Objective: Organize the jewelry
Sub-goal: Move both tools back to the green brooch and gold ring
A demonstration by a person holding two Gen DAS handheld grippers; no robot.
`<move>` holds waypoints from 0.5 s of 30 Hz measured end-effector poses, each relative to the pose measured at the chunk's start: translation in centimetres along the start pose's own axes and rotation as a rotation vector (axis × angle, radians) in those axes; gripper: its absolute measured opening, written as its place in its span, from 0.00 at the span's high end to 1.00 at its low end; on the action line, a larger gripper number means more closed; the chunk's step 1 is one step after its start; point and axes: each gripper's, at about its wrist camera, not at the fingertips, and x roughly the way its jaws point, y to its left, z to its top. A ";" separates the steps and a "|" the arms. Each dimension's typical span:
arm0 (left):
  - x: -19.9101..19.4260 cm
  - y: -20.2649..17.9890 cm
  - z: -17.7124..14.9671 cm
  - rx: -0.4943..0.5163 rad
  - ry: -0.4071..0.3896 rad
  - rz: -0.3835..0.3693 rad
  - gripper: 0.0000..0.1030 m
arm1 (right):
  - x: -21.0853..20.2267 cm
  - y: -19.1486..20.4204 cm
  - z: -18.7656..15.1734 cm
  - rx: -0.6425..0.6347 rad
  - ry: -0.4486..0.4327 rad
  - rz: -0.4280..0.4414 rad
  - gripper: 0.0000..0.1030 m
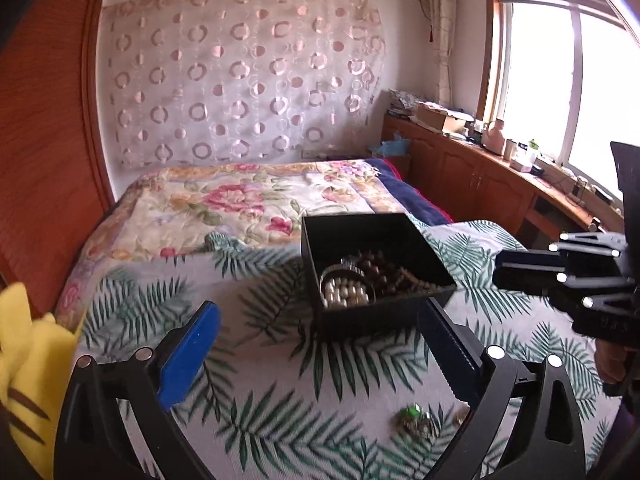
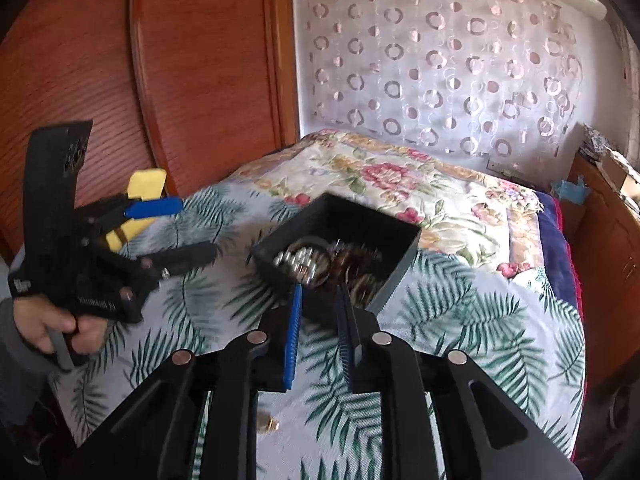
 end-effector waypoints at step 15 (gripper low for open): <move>-4.6 -0.3 -4.6 -0.009 0.002 -0.026 0.07 | -0.4 2.7 -6.1 -0.010 0.054 0.031 0.66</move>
